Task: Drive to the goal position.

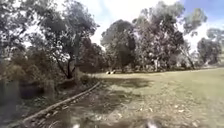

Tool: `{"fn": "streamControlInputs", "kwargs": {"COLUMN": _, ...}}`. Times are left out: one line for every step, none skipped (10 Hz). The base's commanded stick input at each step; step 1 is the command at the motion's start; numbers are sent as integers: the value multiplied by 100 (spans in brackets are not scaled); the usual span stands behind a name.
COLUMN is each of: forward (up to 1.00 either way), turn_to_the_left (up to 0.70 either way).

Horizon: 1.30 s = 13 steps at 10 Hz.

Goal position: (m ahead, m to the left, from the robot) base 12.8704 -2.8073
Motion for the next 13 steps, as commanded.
{"fn": "streamControlInputs", "kwargs": {"forward": 70, "turn_to_the_left": 0}}
{"fn": "streamControlInputs", "kwargs": {"forward": 70, "turn_to_the_left": 0}}
{"fn": "streamControlInputs", "kwargs": {"forward": 70, "turn_to_the_left": 0}}
{"fn": "streamControlInputs", "kwargs": {"forward": 70, "turn_to_the_left": 0}}
{"fn": "streamControlInputs", "kwargs": {"forward": 70, "turn_to_the_left": 0}}
{"fn": "streamControlInputs", "kwargs": {"forward": 70, "turn_to_the_left": 0}}
{"fn": "streamControlInputs", "kwargs": {"forward": 70, "turn_to_the_left": 0}}
{"fn": "streamControlInputs", "kwargs": {"forward": 70, "turn_to_the_left": -8}}
{"fn": "streamControlInputs", "kwargs": {"forward": 70, "turn_to_the_left": -23}}
{"fn": "streamControlInputs", "kwargs": {"forward": 70, "turn_to_the_left": -35}}
{"fn": "streamControlInputs", "kwargs": {"forward": 70, "turn_to_the_left": -35}}
{"fn": "streamControlInputs", "kwargs": {"forward": 70, "turn_to_the_left": -35}}
{"fn": "streamControlInputs", "kwargs": {"forward": 70, "turn_to_the_left": -35}}
